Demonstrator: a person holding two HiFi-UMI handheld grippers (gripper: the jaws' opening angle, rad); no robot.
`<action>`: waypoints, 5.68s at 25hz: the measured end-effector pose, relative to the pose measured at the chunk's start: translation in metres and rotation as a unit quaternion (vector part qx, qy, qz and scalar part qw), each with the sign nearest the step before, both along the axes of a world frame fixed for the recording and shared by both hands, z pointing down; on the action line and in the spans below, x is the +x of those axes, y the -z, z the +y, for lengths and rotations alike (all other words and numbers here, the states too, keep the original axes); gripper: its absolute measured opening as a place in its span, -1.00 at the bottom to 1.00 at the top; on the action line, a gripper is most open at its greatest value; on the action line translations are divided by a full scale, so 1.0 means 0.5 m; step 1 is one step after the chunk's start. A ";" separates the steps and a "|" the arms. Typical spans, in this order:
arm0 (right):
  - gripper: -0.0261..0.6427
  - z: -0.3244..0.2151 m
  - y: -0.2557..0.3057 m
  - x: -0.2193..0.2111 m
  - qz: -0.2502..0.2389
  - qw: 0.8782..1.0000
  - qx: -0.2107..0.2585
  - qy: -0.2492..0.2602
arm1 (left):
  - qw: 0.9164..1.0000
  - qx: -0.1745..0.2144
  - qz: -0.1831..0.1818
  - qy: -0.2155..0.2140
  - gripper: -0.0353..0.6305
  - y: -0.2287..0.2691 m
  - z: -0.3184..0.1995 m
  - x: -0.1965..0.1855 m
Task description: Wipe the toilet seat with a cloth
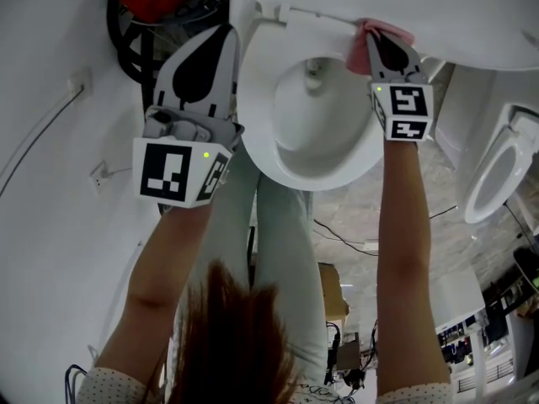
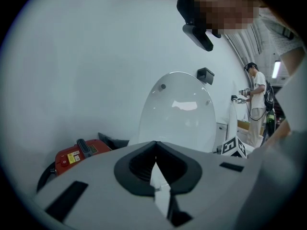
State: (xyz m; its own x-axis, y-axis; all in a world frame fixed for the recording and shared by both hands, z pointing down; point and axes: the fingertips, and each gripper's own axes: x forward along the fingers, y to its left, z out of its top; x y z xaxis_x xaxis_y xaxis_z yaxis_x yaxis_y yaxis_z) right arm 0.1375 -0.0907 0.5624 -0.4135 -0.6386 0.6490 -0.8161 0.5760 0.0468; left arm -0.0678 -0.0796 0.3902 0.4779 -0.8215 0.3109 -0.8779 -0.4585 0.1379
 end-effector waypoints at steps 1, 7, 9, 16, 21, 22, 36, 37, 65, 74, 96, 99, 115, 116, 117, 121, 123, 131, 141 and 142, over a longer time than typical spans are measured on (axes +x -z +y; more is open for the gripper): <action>-0.82 0.001 0.000 0.004 0.001 1.000 0.002 -0.001 | 1.000 0.000 0.001 -0.001 -0.88 0.000 0.001 0.001; -0.82 0.009 0.002 0.024 0.010 1.000 0.008 0.000 | 1.000 -0.001 -0.001 -0.004 -0.88 -0.003 0.007 0.008; -0.82 0.011 0.001 0.030 0.013 1.000 0.010 0.001 | 1.000 0.000 0.001 -0.005 -0.88 -0.002 0.007 0.010; -0.82 0.028 0.002 0.056 0.024 1.000 0.018 0.004 | 1.000 -0.001 0.008 -0.009 -0.88 -0.001 0.008 0.022; -0.82 0.071 -0.013 0.081 0.039 0.999 0.007 0.002 | 1.000 -0.004 0.011 -0.022 -0.88 -0.005 0.015 0.036; -0.82 0.087 -0.018 0.089 0.041 0.999 0.005 -0.002 | 1.000 -0.003 0.011 -0.024 -0.88 -0.005 0.015 0.038; -0.82 0.136 -0.030 0.126 0.032 0.999 -0.005 -0.021 | 1.000 0.000 0.008 -0.030 -0.88 0.000 0.026 0.046; -0.82 0.137 -0.030 0.127 0.032 0.999 -0.005 -0.021 | 1.000 0.000 0.008 -0.030 -0.88 0.000 0.028 0.046; -0.82 0.208 -0.040 0.160 0.034 0.998 -0.010 -0.045 | 1.000 -0.002 -0.006 -0.030 -0.88 0.003 0.054 0.032; -0.82 0.244 -0.046 0.167 0.036 0.998 -0.014 -0.049 | 1.000 -0.002 -0.005 -0.031 -0.88 0.003 0.054 0.029; -0.82 0.375 -0.058 0.148 0.039 0.998 -0.045 -0.029 | 1.000 -0.002 0.001 -0.026 -0.88 0.013 0.073 0.020; -0.82 0.389 -0.058 0.143 0.038 0.998 -0.046 -0.027 | 1.000 -0.001 -0.001 -0.024 -0.88 0.014 0.075 0.014; -0.82 0.446 -0.062 0.126 0.039 0.997 -0.063 0.004 | 1.000 -0.001 0.000 -0.019 -0.88 0.019 0.111 0.000; -0.82 0.451 -0.062 0.124 0.037 0.997 -0.064 0.005 | 1.000 -0.001 0.000 -0.018 -0.88 0.019 0.113 -0.002; -0.82 0.456 -0.062 0.122 0.035 0.997 -0.065 0.005 | 1.000 -0.001 0.000 -0.017 -0.88 0.019 0.115 -0.003; -0.82 0.478 -0.063 0.115 0.033 0.997 -0.068 0.016 | 1.000 -0.001 -0.001 -0.014 -0.88 0.018 0.122 -0.006; -0.82 0.488 -0.062 0.112 0.032 0.997 -0.068 0.023 | 1.000 -0.002 -0.001 -0.012 -0.88 0.017 0.125 -0.008; -0.82 0.524 -0.062 0.097 0.029 0.996 -0.076 0.044 | 1.000 -0.005 -0.003 -0.007 -0.88 0.010 0.131 -0.020; -0.82 0.573 -0.064 0.077 0.026 0.993 -0.094 0.068 | 1.000 -0.008 -0.005 -0.004 -0.88 0.006 0.141 -0.025; -0.82 0.579 -0.064 0.073 0.025 0.992 -0.097 0.071 | 1.000 -0.008 -0.005 -0.003 -0.88 0.006 0.141 -0.025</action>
State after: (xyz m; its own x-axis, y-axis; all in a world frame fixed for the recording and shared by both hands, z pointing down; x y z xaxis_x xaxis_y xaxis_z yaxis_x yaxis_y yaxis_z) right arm 0.1741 0.1988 0.5944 -0.4551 -0.4374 0.7756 -0.7257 0.6869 -0.0385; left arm -0.0805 -0.0092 0.3872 0.4802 -0.8134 0.3284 -0.8762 -0.4622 0.1365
